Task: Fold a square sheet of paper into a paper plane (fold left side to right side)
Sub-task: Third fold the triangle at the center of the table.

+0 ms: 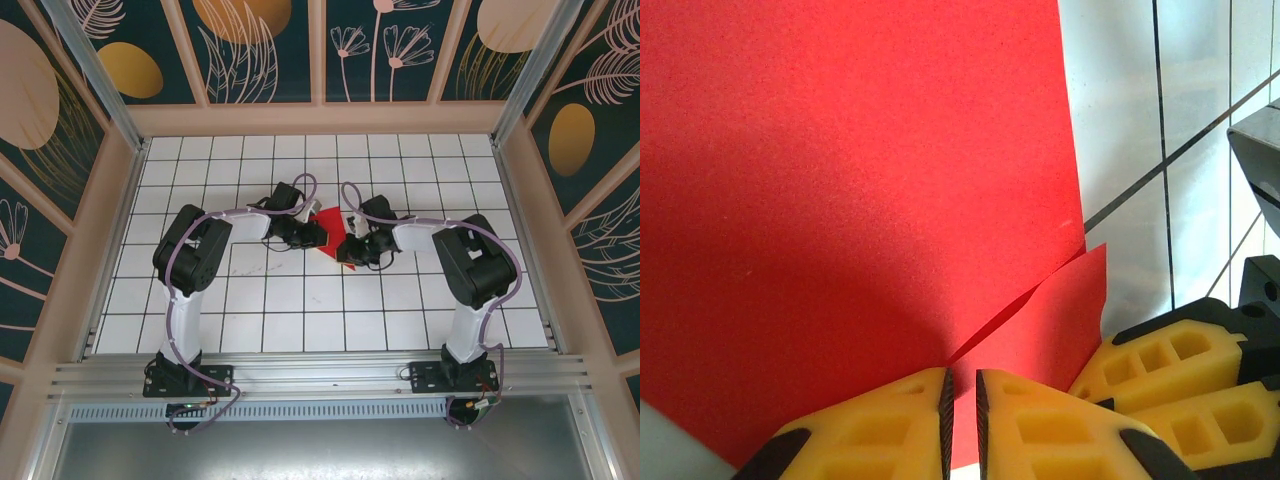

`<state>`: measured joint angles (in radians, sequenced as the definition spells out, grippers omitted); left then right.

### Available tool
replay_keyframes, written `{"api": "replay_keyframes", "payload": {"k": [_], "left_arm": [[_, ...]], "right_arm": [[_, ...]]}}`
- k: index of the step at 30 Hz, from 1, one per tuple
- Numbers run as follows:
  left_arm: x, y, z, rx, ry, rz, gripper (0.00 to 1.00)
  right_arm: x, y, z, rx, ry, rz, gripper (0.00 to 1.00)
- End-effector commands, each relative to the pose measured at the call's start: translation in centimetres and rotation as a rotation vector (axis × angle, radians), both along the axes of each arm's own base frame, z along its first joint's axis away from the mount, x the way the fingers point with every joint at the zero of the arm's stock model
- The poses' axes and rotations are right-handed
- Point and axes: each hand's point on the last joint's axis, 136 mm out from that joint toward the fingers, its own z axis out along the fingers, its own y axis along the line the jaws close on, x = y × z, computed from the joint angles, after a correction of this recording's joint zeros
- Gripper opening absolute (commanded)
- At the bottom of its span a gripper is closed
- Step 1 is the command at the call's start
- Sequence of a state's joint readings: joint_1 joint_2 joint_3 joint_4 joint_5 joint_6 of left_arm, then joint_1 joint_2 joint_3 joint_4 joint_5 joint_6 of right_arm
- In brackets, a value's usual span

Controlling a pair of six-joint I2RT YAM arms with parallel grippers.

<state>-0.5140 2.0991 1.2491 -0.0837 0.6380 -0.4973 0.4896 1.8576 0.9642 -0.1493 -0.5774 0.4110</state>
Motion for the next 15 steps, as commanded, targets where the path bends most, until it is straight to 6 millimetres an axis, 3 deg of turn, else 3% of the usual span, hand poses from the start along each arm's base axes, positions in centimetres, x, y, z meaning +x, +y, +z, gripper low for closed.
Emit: {"api": "replay_keyframes", "payload": {"k": [1, 15], "left_arm": [[-1.7, 2.4, -5.4, 0.171, 0.078, 0.017, 0.19], [-1.6, 2.5, -5.5, 0.177, 0.075, 0.018, 0.18]], "right_arm": [[-2.0, -2.3, -1.2, -0.063, 0.084, -0.043, 0.14], [-4.8, -5.5, -1.9, -0.126, 0.14, -0.06, 0.08]]}}
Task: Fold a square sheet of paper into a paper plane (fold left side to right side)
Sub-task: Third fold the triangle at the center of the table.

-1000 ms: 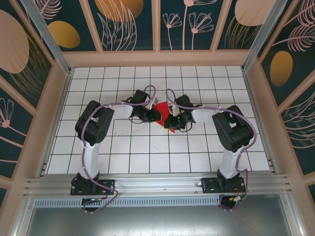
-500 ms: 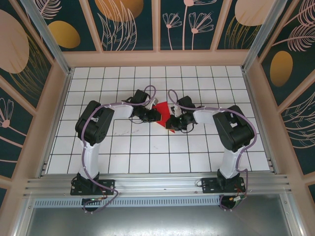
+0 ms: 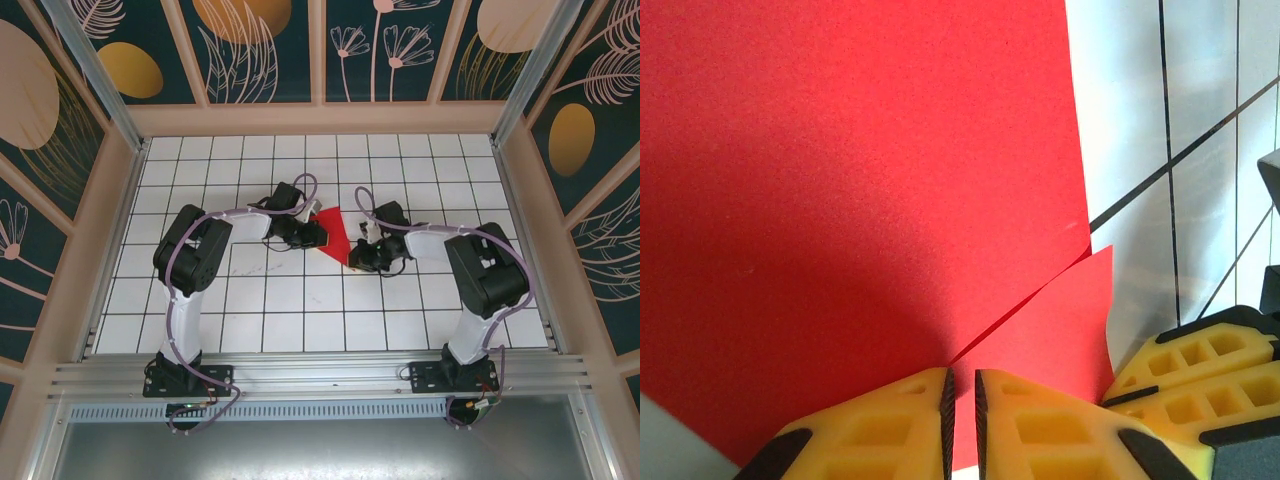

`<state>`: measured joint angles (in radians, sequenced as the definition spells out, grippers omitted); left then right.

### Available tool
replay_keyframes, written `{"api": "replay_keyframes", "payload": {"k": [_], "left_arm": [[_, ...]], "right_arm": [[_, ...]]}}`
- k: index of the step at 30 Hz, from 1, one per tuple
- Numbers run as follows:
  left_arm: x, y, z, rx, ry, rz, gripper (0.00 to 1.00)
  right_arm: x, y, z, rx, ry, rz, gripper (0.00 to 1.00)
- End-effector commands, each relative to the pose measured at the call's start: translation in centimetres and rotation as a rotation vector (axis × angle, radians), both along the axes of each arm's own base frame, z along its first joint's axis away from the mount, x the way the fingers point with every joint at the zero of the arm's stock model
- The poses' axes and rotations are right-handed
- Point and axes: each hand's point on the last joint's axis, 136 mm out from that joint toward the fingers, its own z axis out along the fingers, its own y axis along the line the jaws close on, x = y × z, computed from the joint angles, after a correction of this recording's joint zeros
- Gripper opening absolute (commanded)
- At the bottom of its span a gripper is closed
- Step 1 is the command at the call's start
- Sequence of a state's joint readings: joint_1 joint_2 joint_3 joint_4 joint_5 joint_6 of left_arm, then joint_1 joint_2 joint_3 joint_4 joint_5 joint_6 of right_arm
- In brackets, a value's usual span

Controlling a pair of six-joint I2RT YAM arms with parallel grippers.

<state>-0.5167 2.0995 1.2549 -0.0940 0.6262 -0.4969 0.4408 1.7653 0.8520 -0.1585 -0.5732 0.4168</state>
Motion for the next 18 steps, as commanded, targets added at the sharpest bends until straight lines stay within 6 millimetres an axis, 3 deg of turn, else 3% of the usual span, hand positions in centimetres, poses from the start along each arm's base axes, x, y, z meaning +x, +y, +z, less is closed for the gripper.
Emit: {"api": "replay_keyframes", "payload": {"k": [1, 5, 11, 13, 18], "left_arm": [[-1.5, 2.5, -5.4, 0.166, 0.075, 0.017, 0.18], [-1.5, 2.3, -5.1, 0.16, 0.071, 0.016, 0.18], [-1.3, 2.2, -4.7, 0.15, 0.065, 0.02, 0.18], [-1.2, 2.1, -4.5, 0.148, 0.062, 0.021, 0.18], [-1.1, 2.1, -4.4, 0.146, 0.06, 0.021, 0.18]], "right_arm": [[-3.3, -2.8, -1.7, -0.115, 0.117, -0.001, 0.07], [-2.2, -3.2, 0.1, -0.119, 0.067, -0.009, 0.07], [0.5, -1.0, 5.5, 0.014, -0.069, -0.007, 0.04], [0.9, 0.1, 5.9, 0.061, -0.071, 0.005, 0.04], [2.3, 2.2, 4.3, 0.08, -0.061, 0.012, 0.02]]}}
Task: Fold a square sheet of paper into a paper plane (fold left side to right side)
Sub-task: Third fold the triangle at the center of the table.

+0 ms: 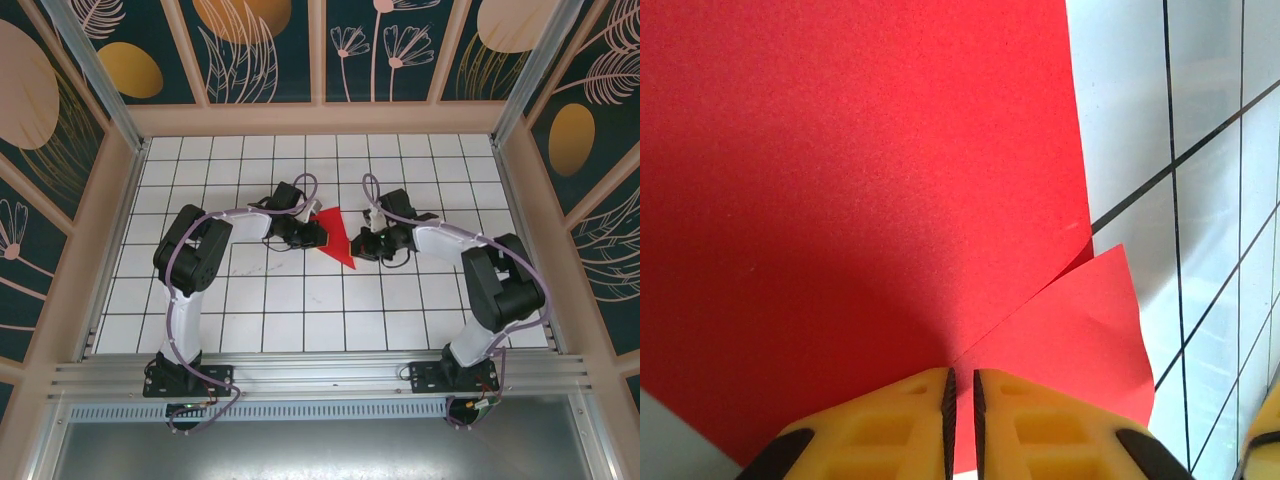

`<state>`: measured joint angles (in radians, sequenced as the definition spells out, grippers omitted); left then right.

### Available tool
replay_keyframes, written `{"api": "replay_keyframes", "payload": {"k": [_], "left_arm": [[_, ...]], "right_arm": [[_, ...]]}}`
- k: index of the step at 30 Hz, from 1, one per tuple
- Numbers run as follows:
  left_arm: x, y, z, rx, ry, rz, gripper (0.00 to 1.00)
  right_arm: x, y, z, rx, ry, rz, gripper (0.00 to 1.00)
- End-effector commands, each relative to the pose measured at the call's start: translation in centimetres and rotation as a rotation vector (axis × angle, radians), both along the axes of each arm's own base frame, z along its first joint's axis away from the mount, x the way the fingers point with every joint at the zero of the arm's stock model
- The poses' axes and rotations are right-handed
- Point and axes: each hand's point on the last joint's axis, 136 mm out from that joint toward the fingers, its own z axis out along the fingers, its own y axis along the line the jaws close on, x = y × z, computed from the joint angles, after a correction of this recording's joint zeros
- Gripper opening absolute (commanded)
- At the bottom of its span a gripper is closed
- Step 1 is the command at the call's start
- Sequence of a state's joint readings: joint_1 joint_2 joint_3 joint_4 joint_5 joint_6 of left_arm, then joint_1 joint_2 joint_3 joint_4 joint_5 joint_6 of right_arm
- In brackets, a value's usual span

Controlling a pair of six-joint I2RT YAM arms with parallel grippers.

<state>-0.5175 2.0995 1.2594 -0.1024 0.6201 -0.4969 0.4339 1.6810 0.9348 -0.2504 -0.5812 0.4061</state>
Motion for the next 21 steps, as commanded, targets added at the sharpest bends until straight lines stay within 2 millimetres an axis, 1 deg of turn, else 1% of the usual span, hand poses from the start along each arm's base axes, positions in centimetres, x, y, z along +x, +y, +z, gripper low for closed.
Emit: {"api": "replay_keyframes", "payload": {"k": [1, 3, 5, 9, 10, 14, 17, 19, 21], "left_arm": [[-1.1, 2.0, -4.5, 0.14, 0.062, 0.018, 0.18], [-1.1, 2.0, -4.4, 0.137, 0.061, 0.017, 0.18], [-1.1, 1.8, -4.1, 0.128, 0.059, 0.015, 0.18], [-0.6, 1.3, -2.8, 0.096, 0.039, 0.013, 0.19], [-0.4, 1.1, -2.4, 0.091, 0.031, 0.013, 0.19], [0.6, 0.5, 0.5, 0.05, -0.026, 0.014, 0.25], [1.0, 0.3, 3.1, 0.027, -0.081, 0.02, 0.25], [0.8, 0.2, 4.6, 0.01, -0.107, 0.01, 0.25], [-0.1, -0.1, 5.4, -0.011, -0.105, -0.01, 0.22]], "right_arm": [[1.0, 1.8, -0.7, 0.039, 0.017, 0.007, 0.02], [1.1, 1.8, -1.7, 0.018, 0.036, 0.009, 0.02], [0.9, 1.4, -2.8, -0.013, 0.057, 0.005, 0.02], [0.0, 0.2, -4.8, -0.087, 0.102, -0.002, 0.01], [-0.1, 0.0, -5.1, -0.098, 0.107, -0.004, 0.01], [-0.8, -1.1, -6.3, -0.161, 0.133, -0.009, 0.0], [-1.2, -1.8, -7.0, -0.203, 0.148, -0.012, 0.0], [-1.3, -2.1, -7.2, -0.219, 0.15, -0.013, 0.0], [-1.4, -2.1, -7.3, -0.222, 0.154, -0.012, 0.0]]}}
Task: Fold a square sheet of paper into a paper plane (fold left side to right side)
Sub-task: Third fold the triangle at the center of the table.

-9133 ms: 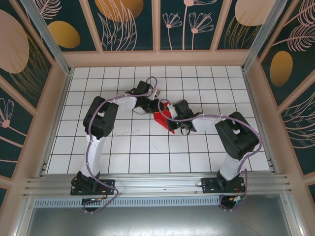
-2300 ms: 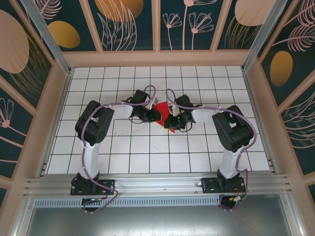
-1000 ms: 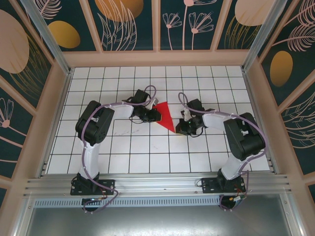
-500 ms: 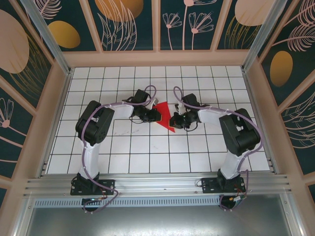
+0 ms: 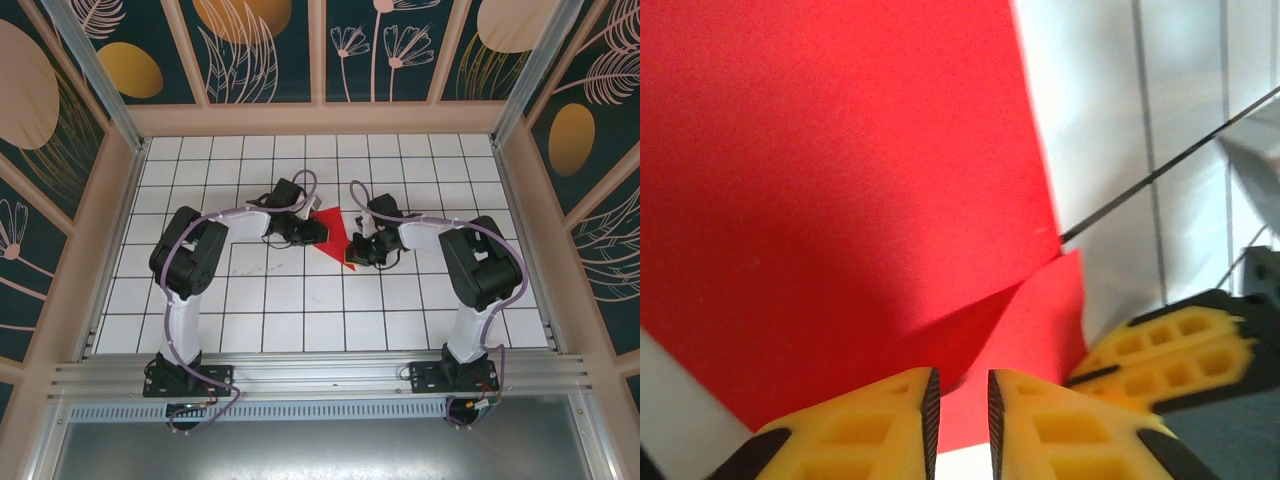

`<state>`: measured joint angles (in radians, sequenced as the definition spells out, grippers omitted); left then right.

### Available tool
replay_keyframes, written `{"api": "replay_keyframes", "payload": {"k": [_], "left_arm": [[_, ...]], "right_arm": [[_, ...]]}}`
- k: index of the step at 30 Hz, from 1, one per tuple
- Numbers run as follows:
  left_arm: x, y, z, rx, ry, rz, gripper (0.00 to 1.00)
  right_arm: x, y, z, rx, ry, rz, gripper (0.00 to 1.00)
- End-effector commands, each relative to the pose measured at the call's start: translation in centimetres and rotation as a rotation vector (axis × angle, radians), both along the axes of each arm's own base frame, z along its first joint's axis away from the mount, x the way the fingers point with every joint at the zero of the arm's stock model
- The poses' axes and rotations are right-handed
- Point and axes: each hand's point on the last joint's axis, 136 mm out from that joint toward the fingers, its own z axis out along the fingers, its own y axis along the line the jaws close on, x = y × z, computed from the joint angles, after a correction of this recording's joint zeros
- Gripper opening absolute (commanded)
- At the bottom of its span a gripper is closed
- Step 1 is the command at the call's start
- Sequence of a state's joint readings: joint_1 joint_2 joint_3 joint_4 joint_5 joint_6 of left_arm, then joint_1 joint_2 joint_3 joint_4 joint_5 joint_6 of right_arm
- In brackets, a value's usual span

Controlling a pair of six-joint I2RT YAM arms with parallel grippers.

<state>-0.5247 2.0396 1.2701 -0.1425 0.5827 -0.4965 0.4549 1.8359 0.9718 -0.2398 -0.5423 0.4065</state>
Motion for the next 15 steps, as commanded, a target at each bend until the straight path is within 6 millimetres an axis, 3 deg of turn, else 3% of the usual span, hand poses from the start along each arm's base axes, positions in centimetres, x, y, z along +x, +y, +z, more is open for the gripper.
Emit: {"api": "replay_keyframes", "payload": {"k": [1, 7, 15], "left_arm": [[-0.9, -0.3, 3.1, -0.032, -0.054, -0.034, 0.21], [-3.9, -2.1, 1.0, -0.064, 0.014, -0.087, 0.16], [-4.7, -3.8, -0.2, -0.094, 0.037, -0.117, 0.15]], "right_arm": [[-1.5, -2.4, -2.8, -0.143, 0.073, -0.012, 0.0], [-1.5, -2.3, -2.8, -0.145, 0.073, -0.01, 0.0], [-1.7, -2.3, -3.0, -0.15, 0.078, -0.008, 0.0]]}}
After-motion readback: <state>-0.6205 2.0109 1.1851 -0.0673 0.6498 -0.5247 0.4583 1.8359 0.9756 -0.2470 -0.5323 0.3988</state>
